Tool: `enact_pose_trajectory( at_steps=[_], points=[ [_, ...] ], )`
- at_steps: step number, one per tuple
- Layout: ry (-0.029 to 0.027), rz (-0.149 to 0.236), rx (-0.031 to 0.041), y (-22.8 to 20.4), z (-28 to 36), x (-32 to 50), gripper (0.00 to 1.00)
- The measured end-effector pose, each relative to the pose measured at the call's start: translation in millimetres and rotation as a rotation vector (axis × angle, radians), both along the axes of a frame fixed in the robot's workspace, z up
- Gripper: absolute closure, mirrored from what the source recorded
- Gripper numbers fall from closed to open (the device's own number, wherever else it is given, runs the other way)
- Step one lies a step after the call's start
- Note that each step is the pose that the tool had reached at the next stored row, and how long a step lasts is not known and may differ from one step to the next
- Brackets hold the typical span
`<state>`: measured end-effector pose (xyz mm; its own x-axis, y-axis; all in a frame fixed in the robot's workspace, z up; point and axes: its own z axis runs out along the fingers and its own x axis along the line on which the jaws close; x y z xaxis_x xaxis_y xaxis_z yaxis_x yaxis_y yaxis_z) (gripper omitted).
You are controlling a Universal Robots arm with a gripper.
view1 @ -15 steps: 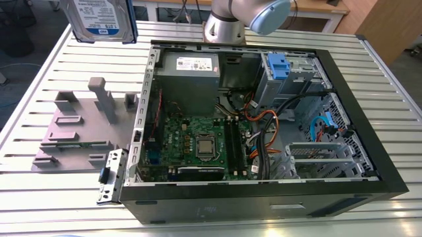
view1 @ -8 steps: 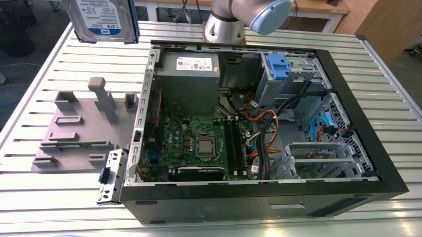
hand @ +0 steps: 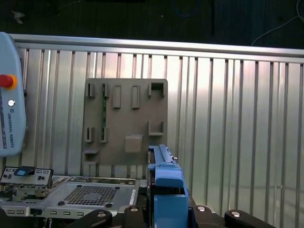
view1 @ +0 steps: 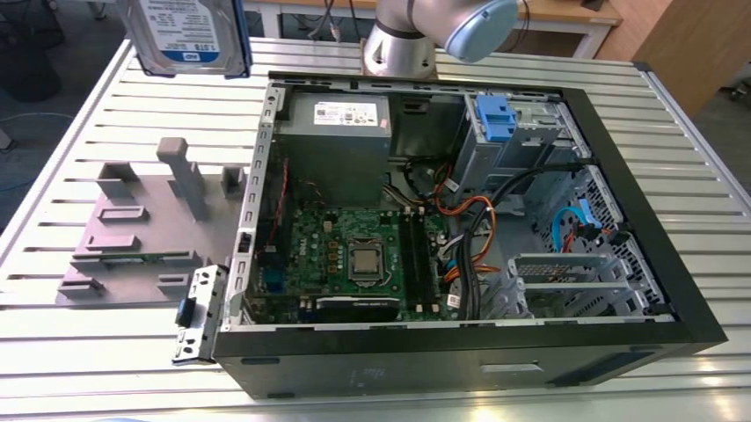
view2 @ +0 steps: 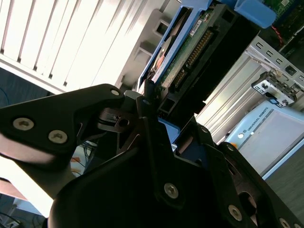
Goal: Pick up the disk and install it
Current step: 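Pick up the disk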
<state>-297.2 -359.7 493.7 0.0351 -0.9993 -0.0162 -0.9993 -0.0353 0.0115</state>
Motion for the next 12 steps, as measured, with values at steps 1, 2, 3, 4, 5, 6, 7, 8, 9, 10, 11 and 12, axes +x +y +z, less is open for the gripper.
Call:
enact_pose_trajectory(
  at_steps=[1,2,3,4,5,6,7,8,9,10,11,12],
  points=[
    [0.0,0.0,0.0,0.0,0.0,0.5,0.64],
    [0.0,0.0,-0.0001,0.0,0.0,1.0,0.64],
    [0.0,0.0,-0.0001,0.0,0.0,1.4,0.64],
    [0.0,0.0,0.0,0.0,0.0,1.9,0.64],
    [0.0001,0.0,0.0,0.0,0.0,2.4,0.64],
    [0.0001,0.0,-0.0001,0.0,0.0,2.8,0.64],
    [0.0,0.0,0.0,0.0,0.0,3.3,0.64],
    [-0.0001,0.0,0.0,0.0,0.0,3.8,0.64],
    [0.0,0.0,0.0,0.0,0.0,4.3,0.64],
    [-0.0001,0.0,0.0,0.0,0.0,4.8,0.64],
    [0.0,0.0,0.0,0.0,0.0,5.3,0.64],
    [0.0,0.0,0.0,0.0,0.0,5.7,0.64]
  ],
)
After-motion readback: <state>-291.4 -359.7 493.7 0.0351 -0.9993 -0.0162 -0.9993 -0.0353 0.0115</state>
